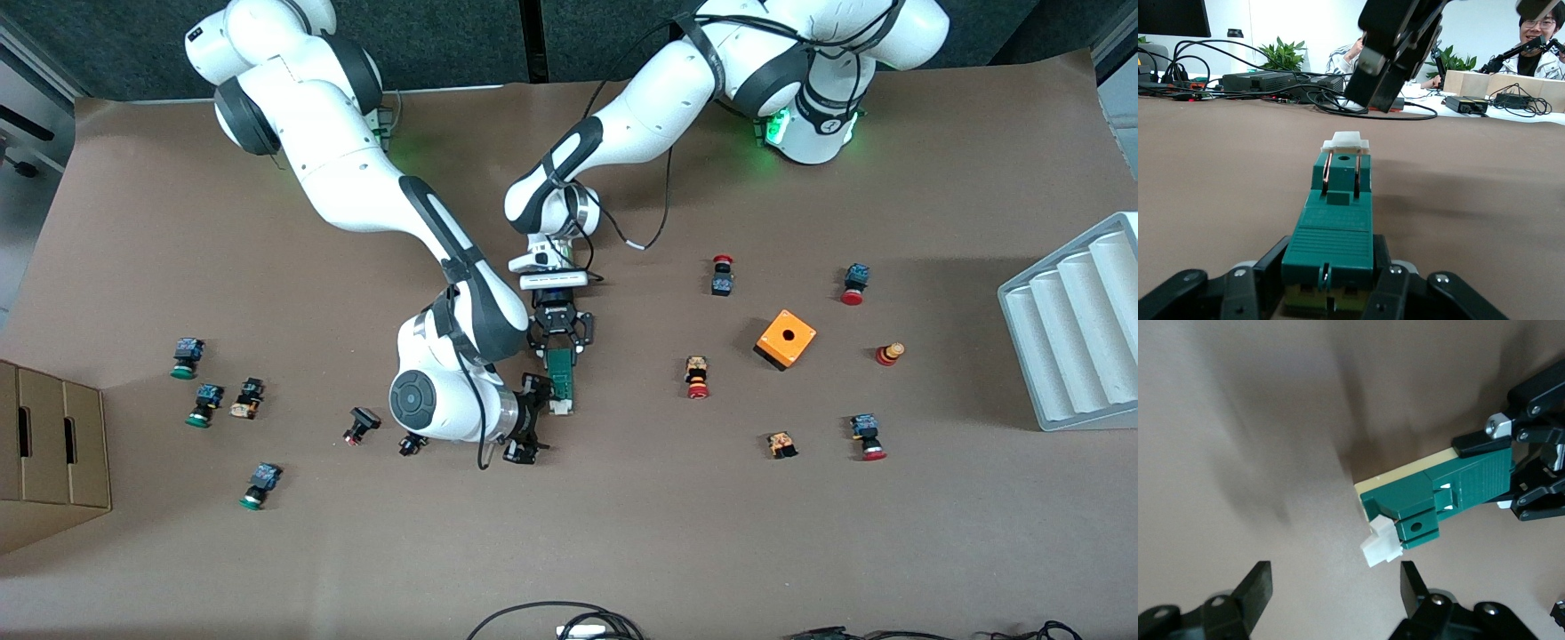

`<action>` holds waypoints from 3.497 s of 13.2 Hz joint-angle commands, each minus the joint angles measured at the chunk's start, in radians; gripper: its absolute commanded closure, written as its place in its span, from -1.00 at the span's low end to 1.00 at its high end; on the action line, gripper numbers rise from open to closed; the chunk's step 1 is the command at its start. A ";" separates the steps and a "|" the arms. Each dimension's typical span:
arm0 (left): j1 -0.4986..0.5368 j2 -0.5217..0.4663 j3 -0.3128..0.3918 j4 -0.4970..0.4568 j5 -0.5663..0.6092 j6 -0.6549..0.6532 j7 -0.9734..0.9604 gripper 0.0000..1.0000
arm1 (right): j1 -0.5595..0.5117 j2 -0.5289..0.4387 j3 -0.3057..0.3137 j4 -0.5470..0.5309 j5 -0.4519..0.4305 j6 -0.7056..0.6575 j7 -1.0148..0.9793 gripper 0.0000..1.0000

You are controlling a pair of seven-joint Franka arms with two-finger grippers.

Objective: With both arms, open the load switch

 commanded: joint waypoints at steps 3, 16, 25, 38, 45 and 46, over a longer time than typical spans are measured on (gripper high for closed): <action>0.003 0.077 0.002 0.049 0.003 0.067 -0.059 0.12 | 0.008 0.037 0.013 0.045 0.031 0.011 0.042 -0.42; 0.003 0.080 0.002 0.047 0.003 0.064 -0.036 -0.08 | 0.026 0.025 0.011 0.012 0.028 -0.024 0.055 0.13; 0.003 0.080 0.002 0.047 0.003 0.067 0.045 -0.03 | 0.025 -0.001 0.013 -0.016 0.018 -0.024 0.046 0.27; 0.007 0.079 0.002 0.049 0.000 0.069 0.064 -0.19 | 0.023 -0.041 0.031 -0.068 -0.020 -0.023 0.025 0.38; 0.009 0.077 0.002 0.050 0.001 0.069 0.064 -0.08 | 0.022 -0.084 0.045 -0.119 -0.037 -0.023 -0.001 0.39; 0.009 0.077 0.002 0.050 -0.002 0.070 0.062 -0.06 | 0.022 -0.093 0.045 -0.128 -0.038 -0.023 -0.009 0.39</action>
